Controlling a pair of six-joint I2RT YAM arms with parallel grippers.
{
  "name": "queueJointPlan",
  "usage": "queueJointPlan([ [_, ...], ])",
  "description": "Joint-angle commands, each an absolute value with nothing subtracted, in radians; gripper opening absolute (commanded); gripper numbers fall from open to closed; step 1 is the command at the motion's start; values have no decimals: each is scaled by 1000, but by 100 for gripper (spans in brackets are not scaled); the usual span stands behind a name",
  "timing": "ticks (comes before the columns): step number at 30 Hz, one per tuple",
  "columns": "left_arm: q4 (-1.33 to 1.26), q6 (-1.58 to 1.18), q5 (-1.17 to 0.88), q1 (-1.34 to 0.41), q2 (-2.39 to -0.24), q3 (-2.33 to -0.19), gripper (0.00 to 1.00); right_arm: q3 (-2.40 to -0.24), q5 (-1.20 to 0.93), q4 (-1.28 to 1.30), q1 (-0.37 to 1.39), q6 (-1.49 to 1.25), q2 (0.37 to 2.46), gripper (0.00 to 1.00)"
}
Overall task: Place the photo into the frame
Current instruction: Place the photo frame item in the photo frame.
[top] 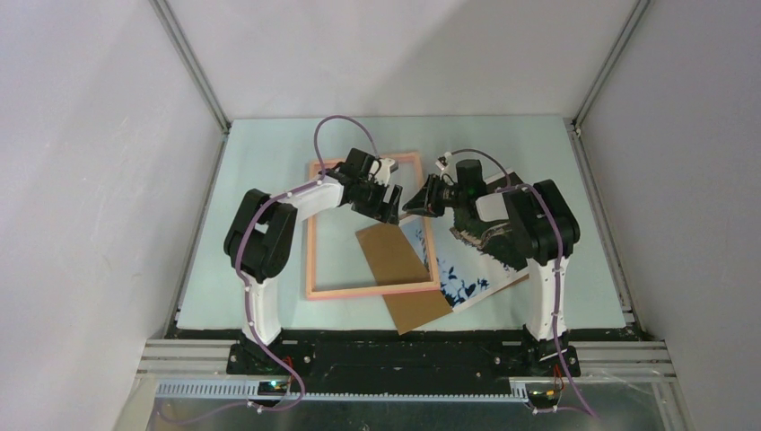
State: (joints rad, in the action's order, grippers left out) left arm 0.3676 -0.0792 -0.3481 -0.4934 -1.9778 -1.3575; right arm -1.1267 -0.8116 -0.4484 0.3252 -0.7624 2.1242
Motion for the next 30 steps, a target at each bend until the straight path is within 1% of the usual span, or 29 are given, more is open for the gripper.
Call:
queueJointPlan([
  [1, 354, -89, -364, -497, -1983, -1346, 88, -1149, -792, -422, 316, -708, 2054, 34],
  [30, 350, -84, -353, -497, -1976, -1319, 87, -1149, -747, -299, 280, -579, 1977, 34],
])
